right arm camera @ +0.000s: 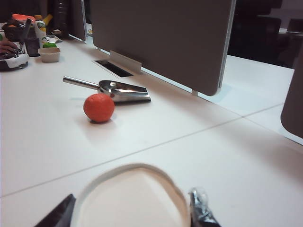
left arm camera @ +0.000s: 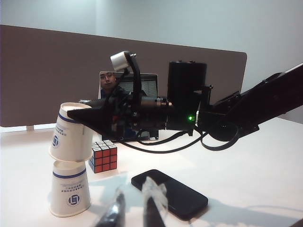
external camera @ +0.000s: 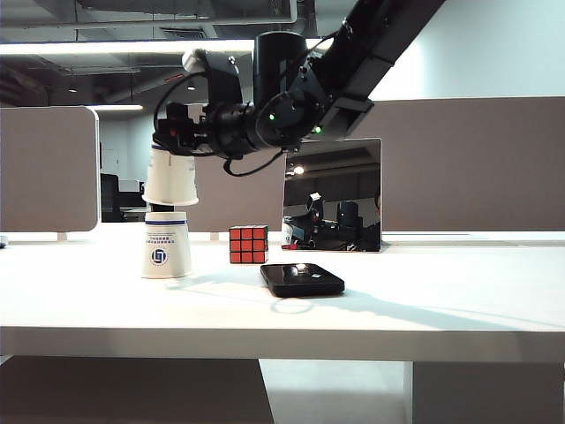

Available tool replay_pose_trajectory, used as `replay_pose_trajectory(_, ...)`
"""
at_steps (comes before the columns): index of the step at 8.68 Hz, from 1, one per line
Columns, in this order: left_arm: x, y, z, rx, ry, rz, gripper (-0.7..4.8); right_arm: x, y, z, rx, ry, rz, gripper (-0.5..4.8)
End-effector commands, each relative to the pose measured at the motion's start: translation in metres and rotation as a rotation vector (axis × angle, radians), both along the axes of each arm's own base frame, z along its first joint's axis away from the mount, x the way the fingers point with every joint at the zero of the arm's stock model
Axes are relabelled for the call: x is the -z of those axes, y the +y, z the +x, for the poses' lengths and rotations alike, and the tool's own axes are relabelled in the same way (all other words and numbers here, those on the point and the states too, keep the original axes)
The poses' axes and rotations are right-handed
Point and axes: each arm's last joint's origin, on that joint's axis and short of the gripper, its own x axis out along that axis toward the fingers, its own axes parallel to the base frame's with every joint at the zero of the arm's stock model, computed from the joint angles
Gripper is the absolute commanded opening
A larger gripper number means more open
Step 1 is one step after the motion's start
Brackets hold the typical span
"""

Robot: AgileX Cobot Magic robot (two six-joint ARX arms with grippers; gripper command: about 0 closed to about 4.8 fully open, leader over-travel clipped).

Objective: Carefully pick up the cup on the right and stack it on top of the cup on the left.

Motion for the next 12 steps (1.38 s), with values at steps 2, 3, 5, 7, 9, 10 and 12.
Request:
replay_pose_trajectory(2, -0.002, 0.000, 0.000, 0.005, -0.012, -0.001, 0.57, 0.004, 0.002, 0.000, -0.028, 0.002, -0.003, 2.92)
replay_pose_trajectory(3, -0.002, 0.000, 0.000, 0.005, -0.012, -0.001, 0.57, 0.003, 0.005, -0.002, -0.041, -0.006, 0.003, 2.91)
replay_pose_trajectory(5, -0.002, 0.000, 0.000, 0.005, -0.012, -0.001, 0.57, 0.004, 0.013, -0.008, -0.051, -0.004, 0.001, 2.91)
replay_pose_trajectory(7, -0.002, 0.000, 0.000, 0.005, -0.012, -0.001, 0.57, 0.005, 0.008, -0.003, -0.017, 0.004, -0.005, 2.92)
replay_pose_trajectory(9, -0.002, 0.000, -0.001, 0.005, -0.013, -0.001, 0.57, 0.033, 0.008, -0.001, -0.018, 0.131, -0.097, 2.92)
replay_pose_trajectory(10, -0.002, 0.000, -0.001, 0.005, -0.013, -0.001, 0.57, 0.040, 0.008, -0.001, -0.022, 0.166, -0.122, 2.97)
replay_pose_trajectory(12, -0.002, 0.000, 0.000, 0.005, -0.013, -0.001, 0.57, 0.040, 0.008, -0.001, -0.053, 0.171, -0.124, 3.34)
